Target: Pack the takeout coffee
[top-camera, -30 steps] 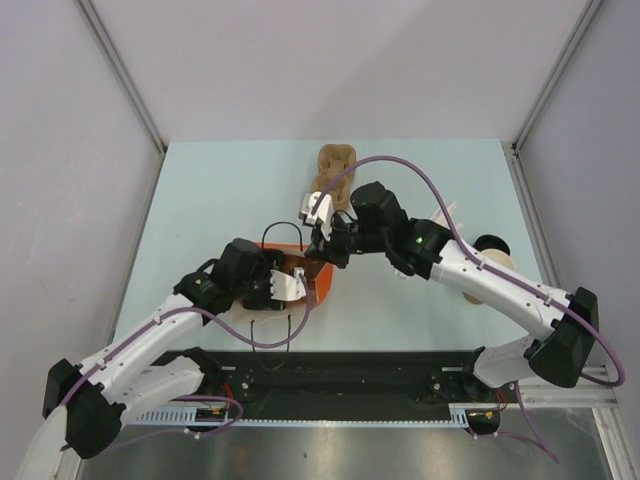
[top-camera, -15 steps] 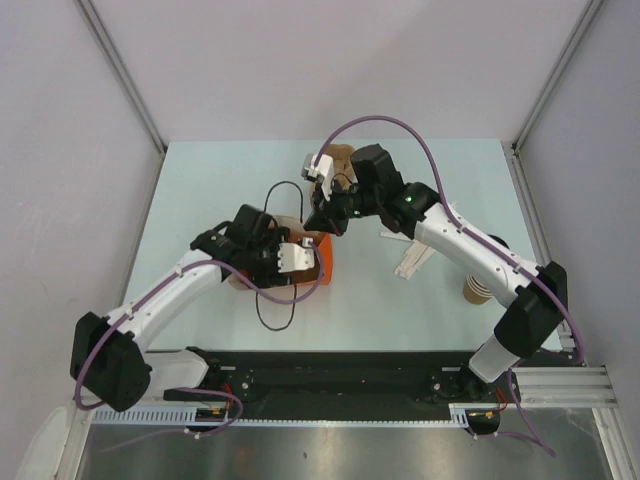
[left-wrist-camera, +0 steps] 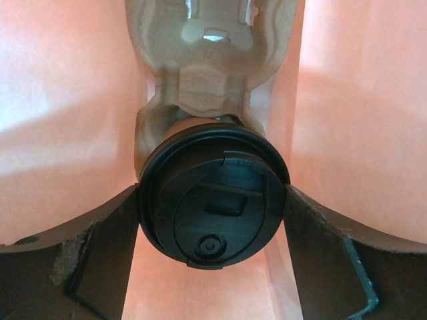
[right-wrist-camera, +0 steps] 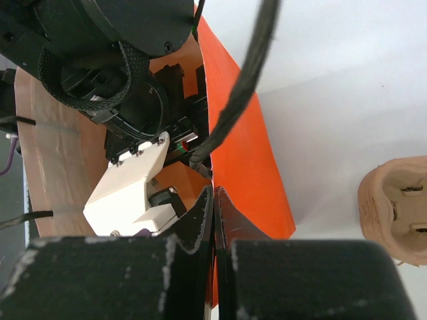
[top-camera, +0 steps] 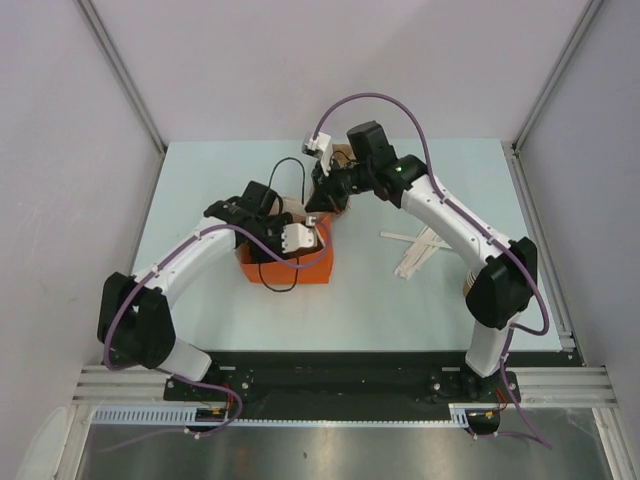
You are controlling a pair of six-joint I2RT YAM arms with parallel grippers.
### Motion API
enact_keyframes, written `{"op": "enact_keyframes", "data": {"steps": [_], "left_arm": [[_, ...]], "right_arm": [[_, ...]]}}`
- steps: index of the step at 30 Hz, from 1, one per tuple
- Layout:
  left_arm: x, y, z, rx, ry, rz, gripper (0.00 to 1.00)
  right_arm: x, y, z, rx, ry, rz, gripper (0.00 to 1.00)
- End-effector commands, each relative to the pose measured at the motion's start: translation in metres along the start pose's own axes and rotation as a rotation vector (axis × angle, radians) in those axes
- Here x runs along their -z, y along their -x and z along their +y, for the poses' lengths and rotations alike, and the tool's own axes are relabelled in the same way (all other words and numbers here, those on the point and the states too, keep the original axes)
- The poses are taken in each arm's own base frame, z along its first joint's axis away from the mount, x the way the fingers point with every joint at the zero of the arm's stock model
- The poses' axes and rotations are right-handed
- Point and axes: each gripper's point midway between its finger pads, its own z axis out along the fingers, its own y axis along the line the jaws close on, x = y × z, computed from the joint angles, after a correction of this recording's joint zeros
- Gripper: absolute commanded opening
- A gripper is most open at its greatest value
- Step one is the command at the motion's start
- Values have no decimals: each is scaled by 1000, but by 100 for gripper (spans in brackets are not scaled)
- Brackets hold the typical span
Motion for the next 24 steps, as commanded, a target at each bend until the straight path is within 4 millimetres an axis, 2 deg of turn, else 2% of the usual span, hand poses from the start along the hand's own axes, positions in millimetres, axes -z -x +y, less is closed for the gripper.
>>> {"op": "enact_keyframes", "data": {"steps": [1, 8, 12, 13, 16, 20, 22, 23, 24], "left_arm": [[-10, -7, 9, 3, -24, 12, 2], [-21, -14, 13, 27, -46, 30, 4], [-12, -5, 21, 41, -23, 8, 14], [-9, -2, 23, 50, -17, 1, 24], [3, 11, 28, 63, -8, -35, 40], [20, 30, 34, 82, -13, -62, 54], [22, 35, 35, 95, -21, -67, 68], [26, 38, 37, 96, -19, -71, 72], [28, 39, 38, 99, -18, -72, 83]], "right_arm": [[2, 5, 7, -6, 55, 5, 0], [4, 1, -5, -11, 39, 12, 0], [7, 1, -9, -5, 36, 11, 0], [8, 2, -9, -2, 34, 10, 0], [9, 0, -11, 4, 33, 14, 0], [9, -2, -13, 8, 35, 18, 0], [8, -3, -16, 15, 31, 18, 0], [8, -2, -17, 17, 29, 15, 0], [9, -2, -19, 19, 26, 12, 0]]}}
